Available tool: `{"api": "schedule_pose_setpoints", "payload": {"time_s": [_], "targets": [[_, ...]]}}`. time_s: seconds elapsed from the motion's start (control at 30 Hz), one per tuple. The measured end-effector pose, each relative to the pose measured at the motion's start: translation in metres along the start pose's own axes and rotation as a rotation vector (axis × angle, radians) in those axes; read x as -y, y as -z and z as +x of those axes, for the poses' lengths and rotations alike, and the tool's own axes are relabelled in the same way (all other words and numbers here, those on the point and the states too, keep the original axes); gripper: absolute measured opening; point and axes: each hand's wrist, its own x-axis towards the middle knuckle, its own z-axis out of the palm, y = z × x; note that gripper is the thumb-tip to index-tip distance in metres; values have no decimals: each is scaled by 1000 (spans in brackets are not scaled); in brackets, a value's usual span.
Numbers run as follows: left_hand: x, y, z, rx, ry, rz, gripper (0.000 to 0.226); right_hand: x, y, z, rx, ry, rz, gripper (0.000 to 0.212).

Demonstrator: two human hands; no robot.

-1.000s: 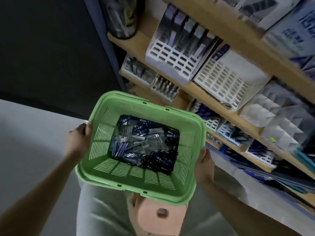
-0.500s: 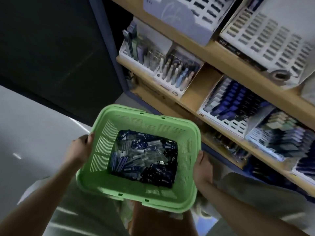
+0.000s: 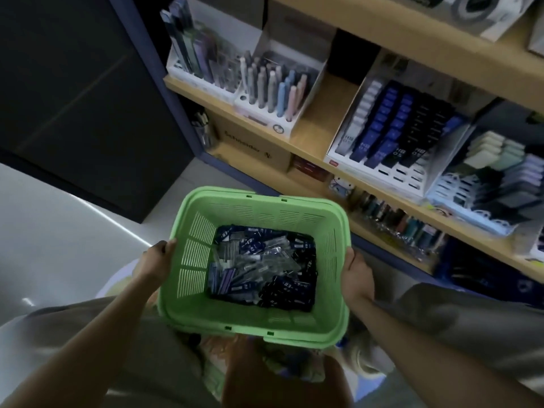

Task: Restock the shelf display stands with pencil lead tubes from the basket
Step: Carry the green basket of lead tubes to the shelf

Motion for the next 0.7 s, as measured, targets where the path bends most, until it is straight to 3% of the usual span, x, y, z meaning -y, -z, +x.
{"api": "schedule_pose_setpoints", "payload": {"time_s": [0.27,0.37,0.43,0.5,0.6,0.7], "targets": [[-5,-12,-11,-26,-29,-8,46,-21,4,14,36,5,-38,55],[-17,-14,-21,-81,-12,-12,41,-20,7,14,47,40,-92,46],[-28,-18,-36,-189,-73,5,31,-21,10,8,-80,212,-236,29],[-39,-25,-52,-296,-276,84,27,-17,11,-2,-166,475,-287,22],[-51,-50,-57,-150,-527,136,28,-7,-8,-10,156,668,-217,24],[-61,-83,-45,113,-474,120,37,0,-42,2,452,582,-365,36]]}}
